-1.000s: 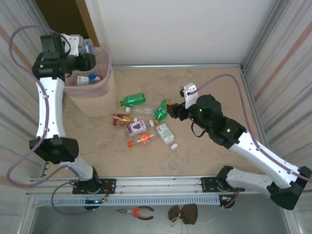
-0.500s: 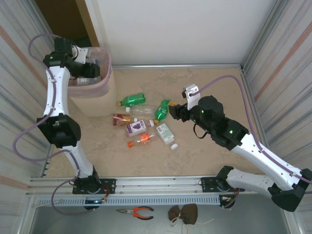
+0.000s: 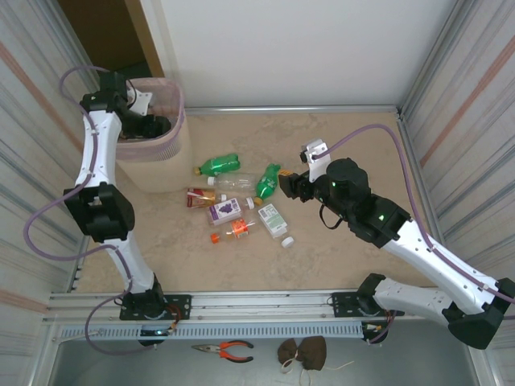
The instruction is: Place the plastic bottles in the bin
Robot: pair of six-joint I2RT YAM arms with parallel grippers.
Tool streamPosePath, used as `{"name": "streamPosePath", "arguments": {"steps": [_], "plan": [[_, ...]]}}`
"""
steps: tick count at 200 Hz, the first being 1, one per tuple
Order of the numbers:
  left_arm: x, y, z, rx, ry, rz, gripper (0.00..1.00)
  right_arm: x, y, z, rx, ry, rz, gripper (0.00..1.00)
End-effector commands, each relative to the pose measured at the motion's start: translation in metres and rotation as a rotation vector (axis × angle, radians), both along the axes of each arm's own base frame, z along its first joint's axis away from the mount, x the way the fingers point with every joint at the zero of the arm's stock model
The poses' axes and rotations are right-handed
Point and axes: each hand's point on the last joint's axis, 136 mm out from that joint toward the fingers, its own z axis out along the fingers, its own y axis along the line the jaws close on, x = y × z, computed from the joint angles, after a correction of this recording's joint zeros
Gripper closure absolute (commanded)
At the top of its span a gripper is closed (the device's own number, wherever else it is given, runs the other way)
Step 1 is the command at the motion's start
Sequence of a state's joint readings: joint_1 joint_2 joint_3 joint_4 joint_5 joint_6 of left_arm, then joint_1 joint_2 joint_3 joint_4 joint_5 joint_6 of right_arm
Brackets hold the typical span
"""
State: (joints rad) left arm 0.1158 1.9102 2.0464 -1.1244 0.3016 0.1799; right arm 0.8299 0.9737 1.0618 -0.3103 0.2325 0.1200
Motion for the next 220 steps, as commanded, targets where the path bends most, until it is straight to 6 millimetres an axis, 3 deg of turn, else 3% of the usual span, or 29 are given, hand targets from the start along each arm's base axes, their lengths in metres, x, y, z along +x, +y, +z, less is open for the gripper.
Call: {"name": "streamPosePath", "arguments": {"steps": [1, 71, 77, 127, 220], "plan": [[-0.007, -0.002, 0.037, 0.014, -0.100, -0.004, 0.24, -0.001, -0.003, 0.001, 0.004, 0.006, -0.012, 0.29], [-0.024, -0.018, 0.096, -0.064, -0.267, -0.023, 0.24, -0.002, -0.002, -0.017, -0.037, 0.059, -0.006, 0.28], [-0.026, -0.020, 0.100, -0.076, -0.279, -0.028, 0.23, 0.001, 0.002, -0.029, -0.063, 0.087, -0.003, 0.28], [-0.045, -0.041, 0.127, -0.192, -0.388, -0.086, 0.24, 0.000, 0.013, -0.063, -0.116, 0.196, 0.046, 0.27], [-0.078, -0.061, 0.153, -0.320, -0.465, -0.166, 0.23, -0.013, 0.036, -0.173, -0.218, 0.503, 0.128, 0.26]]}}
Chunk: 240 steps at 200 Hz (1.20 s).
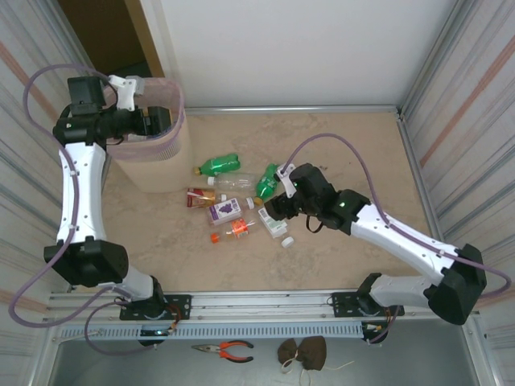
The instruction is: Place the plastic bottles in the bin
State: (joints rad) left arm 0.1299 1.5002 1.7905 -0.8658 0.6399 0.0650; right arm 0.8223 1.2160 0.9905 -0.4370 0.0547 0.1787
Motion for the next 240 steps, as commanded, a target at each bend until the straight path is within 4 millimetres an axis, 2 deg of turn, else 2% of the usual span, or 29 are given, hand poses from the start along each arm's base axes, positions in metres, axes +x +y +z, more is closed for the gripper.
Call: {"name": "streamPosePath", "arguments": {"steps": [1, 51, 100, 112, 174, 240], "plan": [[-0.015, -0.008, 0.025, -0.038, -0.075, -0.036, 0.24, -0.007, 0.003, -0.032, -0.004, 0.111, -0.002, 0.26], [-0.024, -0.011, 0.032, -0.042, -0.099, -0.043, 0.23, -0.009, 0.003, -0.089, -0.095, 0.215, -0.016, 0.25], [-0.026, -0.009, 0.034, -0.044, -0.127, -0.035, 0.23, -0.011, -0.003, -0.138, -0.257, 0.285, -0.018, 0.23], [-0.025, -0.009, 0.033, -0.050, -0.124, -0.035, 0.23, -0.013, -0.001, -0.144, -0.280, 0.290, -0.008, 0.23], [-0.027, -0.011, 0.038, -0.066, -0.132, -0.042, 0.23, -0.014, -0.002, -0.162, -0.358, 0.291, 0.003, 0.26], [-0.028, -0.014, 0.043, -0.085, -0.140, -0.056, 0.23, -0.015, -0.004, -0.156, -0.364, 0.277, 0.006, 0.41]]}}
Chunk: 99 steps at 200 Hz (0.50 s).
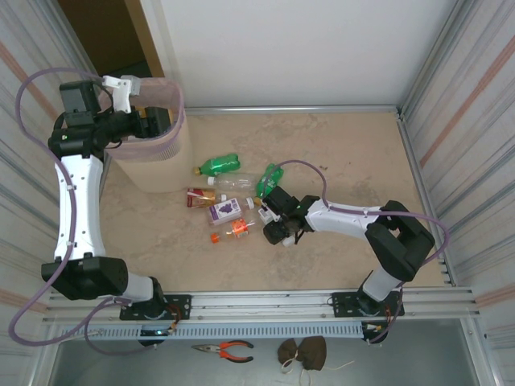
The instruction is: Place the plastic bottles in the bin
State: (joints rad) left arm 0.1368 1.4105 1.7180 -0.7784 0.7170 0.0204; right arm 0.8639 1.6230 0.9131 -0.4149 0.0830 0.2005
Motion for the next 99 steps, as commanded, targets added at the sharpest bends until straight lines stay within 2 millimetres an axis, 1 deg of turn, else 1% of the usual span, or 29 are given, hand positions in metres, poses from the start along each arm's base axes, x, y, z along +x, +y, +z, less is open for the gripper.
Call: {"name": "streamPosePath", "arguments": {"steps": [1, 34, 57, 87, 99], "plan": [[-0.010, -0.003, 0.019, -0.024, -0.055, -0.018, 0.23, 0.003, 0.000, 0.009, -0.012, -0.021, 0.004, 0.41], [-0.011, -0.006, 0.023, -0.045, -0.059, -0.029, 0.24, 0.002, -0.006, 0.020, -0.009, -0.049, -0.010, 0.44], [-0.015, -0.009, 0.033, -0.064, -0.090, -0.037, 0.24, 0.003, -0.012, 0.034, 0.002, -0.084, -0.026, 0.45], [-0.019, -0.014, 0.047, -0.099, -0.146, -0.064, 0.24, 0.006, -0.013, 0.064, 0.063, -0.145, -0.044, 0.45], [-0.021, -0.017, 0.053, -0.121, -0.175, -0.076, 0.24, 0.007, -0.012, 0.081, 0.109, -0.176, -0.047, 0.45]]}}
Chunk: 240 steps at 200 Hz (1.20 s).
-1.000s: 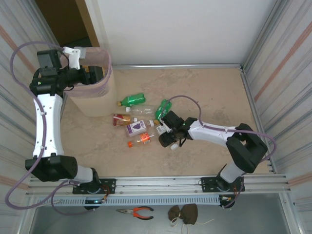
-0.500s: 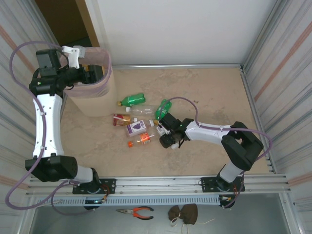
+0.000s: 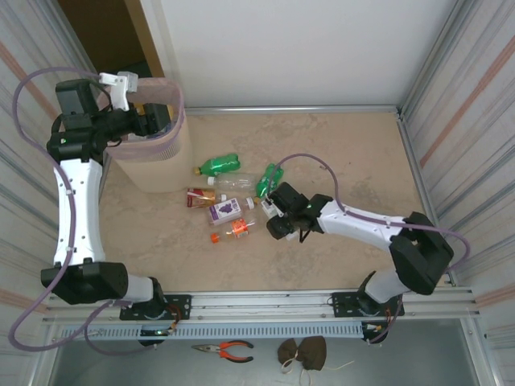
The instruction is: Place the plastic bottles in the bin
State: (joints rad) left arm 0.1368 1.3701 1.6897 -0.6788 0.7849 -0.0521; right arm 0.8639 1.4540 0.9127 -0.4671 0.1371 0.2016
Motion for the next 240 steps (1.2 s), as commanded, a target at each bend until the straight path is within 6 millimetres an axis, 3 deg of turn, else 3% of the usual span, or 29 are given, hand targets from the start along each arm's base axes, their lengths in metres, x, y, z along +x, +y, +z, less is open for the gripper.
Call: {"name": "streamPosePath", "arguments": {"steps": [1, 25, 84, 144, 182, 189, 240], "plan": [[-0.014, -0.007, 0.030, -0.053, -0.108, -0.040, 0.24, 0.003, -0.003, 0.032, 0.059, -0.067, -0.023, 0.45], [-0.021, -0.016, 0.043, -0.115, -0.180, -0.097, 0.24, 0.007, 0.003, 0.073, 0.180, -0.147, -0.013, 0.46], [-0.050, -0.038, 0.077, -0.206, -0.398, -0.245, 0.23, 0.008, 0.025, 0.195, 0.503, -0.425, 0.125, 0.49], [-0.091, -0.082, 0.093, -0.148, -0.553, -0.406, 0.19, -0.016, 0.045, 0.299, 0.789, -0.638, 0.320, 0.52], [-0.121, -0.120, 0.096, -0.147, -0.622, -0.551, 0.15, -0.033, 0.051, 0.339, 0.904, -0.749, 0.425, 0.52], [-0.128, -0.127, 0.096, -0.146, -0.637, -0.577, 0.14, -0.042, 0.045, 0.355, 0.932, -0.794, 0.446, 0.53], [-0.188, -0.178, 0.096, -0.145, -0.725, -0.843, 0.08, -0.078, 0.048, 0.397, 1.018, -0.954, 0.602, 0.53]]}}
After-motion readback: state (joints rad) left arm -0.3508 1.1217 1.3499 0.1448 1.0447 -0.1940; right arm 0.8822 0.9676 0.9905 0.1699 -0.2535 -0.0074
